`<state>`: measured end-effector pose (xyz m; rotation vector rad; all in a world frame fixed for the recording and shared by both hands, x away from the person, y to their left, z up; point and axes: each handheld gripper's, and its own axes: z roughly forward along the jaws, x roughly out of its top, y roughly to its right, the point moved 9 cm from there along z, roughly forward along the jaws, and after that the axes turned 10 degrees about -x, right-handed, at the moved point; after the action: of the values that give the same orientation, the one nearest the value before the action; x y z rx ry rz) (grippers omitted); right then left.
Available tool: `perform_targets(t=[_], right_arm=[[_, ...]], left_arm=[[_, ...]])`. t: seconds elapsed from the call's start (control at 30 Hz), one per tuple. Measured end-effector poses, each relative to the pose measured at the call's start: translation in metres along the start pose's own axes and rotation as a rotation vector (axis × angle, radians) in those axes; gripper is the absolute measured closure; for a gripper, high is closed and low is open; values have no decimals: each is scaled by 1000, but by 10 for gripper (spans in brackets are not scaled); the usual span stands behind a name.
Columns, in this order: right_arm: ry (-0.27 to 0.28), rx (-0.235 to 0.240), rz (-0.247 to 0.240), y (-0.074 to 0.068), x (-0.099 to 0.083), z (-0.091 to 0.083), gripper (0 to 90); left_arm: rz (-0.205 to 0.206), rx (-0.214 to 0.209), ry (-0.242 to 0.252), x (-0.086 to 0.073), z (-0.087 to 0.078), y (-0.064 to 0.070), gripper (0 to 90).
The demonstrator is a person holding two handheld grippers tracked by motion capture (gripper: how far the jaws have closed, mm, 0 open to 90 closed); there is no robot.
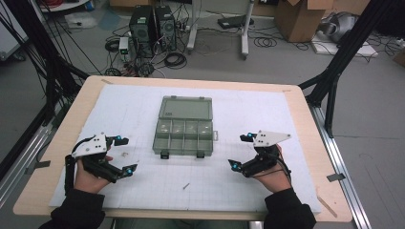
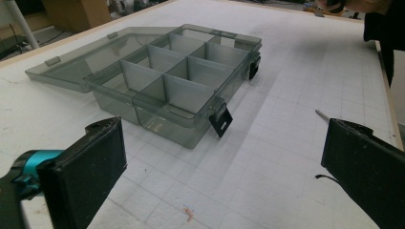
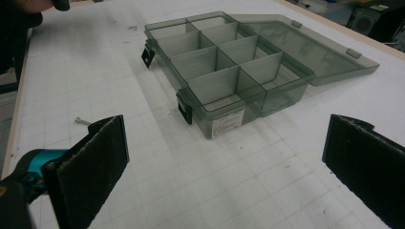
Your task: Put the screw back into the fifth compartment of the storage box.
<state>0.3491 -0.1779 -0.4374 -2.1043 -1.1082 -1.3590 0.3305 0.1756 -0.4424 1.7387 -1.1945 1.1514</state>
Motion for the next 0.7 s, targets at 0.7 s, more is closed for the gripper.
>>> perform_targets(t=[0.7], right_arm=[[-15, -3, -2, 0, -1, 0, 4]], left_arm=[[-2, -3, -3, -2, 0, 1, 17]])
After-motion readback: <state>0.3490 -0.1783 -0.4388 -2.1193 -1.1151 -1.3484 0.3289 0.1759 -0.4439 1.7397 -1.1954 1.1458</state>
